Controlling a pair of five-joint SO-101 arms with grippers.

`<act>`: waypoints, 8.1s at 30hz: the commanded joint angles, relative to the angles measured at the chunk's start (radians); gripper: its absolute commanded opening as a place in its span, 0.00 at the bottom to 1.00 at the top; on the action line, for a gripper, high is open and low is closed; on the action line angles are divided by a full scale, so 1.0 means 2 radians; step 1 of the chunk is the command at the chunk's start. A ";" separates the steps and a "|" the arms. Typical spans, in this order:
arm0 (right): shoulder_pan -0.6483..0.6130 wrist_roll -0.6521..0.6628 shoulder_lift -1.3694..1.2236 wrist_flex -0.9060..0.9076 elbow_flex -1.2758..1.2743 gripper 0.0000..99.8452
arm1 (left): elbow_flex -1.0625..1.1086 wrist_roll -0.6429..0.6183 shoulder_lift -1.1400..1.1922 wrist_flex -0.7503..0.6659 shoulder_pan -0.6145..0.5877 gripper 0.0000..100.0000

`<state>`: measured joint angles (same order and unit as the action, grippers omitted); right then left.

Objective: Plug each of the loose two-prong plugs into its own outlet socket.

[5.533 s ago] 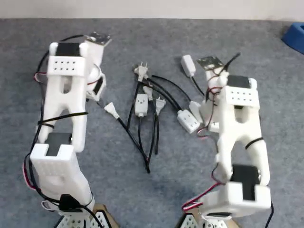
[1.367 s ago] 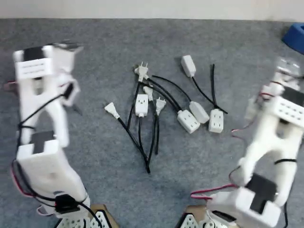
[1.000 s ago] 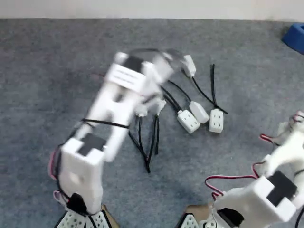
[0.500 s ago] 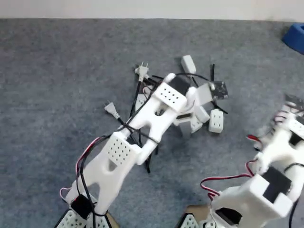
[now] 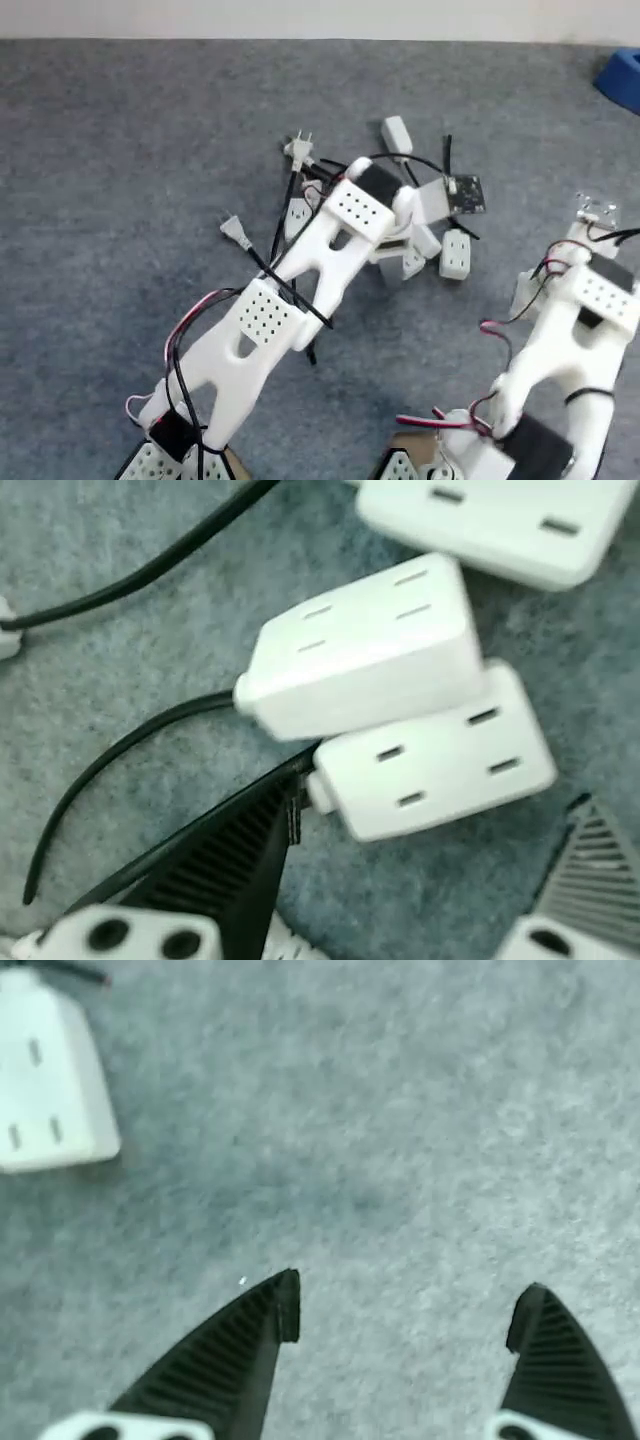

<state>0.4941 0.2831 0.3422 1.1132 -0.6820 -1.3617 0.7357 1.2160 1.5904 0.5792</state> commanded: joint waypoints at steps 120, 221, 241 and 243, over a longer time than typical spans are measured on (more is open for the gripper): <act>-0.102 0.051 0.043 -0.006 -0.158 0.33 | 0.636 -0.136 -0.337 0.019 0.050 0.37; -0.536 -0.264 -0.491 0.076 0.567 0.33 | 0.431 -0.193 -0.390 0.025 -0.633 0.32; -0.503 -0.296 -0.559 0.156 0.661 0.33 | 0.451 -0.193 -0.390 0.004 -0.633 0.32; -0.507 -0.296 -0.577 0.156 0.661 0.33 | 0.451 -0.193 -0.390 0.004 -0.634 0.32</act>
<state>-0.5125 -0.2984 -0.8009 1.4185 0.6268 -0.4580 0.3414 0.4918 1.6057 -0.6820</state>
